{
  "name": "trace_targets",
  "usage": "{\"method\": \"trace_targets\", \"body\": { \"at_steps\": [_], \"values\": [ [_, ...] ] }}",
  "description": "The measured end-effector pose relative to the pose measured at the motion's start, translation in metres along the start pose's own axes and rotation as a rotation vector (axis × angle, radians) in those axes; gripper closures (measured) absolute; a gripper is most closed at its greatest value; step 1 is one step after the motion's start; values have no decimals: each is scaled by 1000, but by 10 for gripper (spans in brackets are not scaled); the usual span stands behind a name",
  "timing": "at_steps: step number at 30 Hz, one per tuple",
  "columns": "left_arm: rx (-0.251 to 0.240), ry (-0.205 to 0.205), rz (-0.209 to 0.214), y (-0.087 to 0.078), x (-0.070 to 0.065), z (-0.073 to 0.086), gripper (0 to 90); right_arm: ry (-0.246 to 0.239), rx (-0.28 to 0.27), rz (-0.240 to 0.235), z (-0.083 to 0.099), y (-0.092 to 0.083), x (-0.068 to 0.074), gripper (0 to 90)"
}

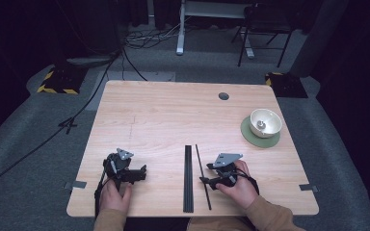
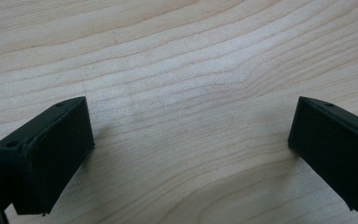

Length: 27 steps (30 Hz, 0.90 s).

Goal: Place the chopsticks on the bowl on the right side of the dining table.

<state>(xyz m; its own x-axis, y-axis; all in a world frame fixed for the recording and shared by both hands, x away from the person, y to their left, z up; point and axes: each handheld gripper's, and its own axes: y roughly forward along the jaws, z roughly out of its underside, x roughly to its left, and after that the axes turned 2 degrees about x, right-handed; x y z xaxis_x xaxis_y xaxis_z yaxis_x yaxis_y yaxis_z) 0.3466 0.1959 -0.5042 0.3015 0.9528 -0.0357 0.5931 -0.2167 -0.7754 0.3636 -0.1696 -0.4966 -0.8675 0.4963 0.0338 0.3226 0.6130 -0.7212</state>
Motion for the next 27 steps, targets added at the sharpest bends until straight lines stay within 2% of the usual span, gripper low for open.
{"method": "trace_targets", "body": {
  "at_steps": [1,3,5,7,12,13,20,21,27],
  "values": [
    [0,-1,0,0,0,0,2,14,-2,8,2,-3,-5,453],
    [0,0,1,0,0,0,2,12,0,10,3,-4,-8,479],
    [0,-1,1,0,0,0,2,32,-2,19,4,-7,-14,527],
    [0,0,-1,0,0,0,2,48,0,26,7,-11,-21,622],
    [1,-1,2,0,0,0,2,52,4,22,8,-13,-21,688],
    [0,-1,0,0,0,0,2,37,3,24,7,-14,-21,716],
    [-1,0,-1,0,0,0,1,65,16,46,9,-15,-23,749],
    [0,-2,1,0,0,0,1,63,25,62,9,-17,-25,755],
    [0,0,-1,0,0,0,2,81,19,87,13,-20,-33,756]
  ]
}}
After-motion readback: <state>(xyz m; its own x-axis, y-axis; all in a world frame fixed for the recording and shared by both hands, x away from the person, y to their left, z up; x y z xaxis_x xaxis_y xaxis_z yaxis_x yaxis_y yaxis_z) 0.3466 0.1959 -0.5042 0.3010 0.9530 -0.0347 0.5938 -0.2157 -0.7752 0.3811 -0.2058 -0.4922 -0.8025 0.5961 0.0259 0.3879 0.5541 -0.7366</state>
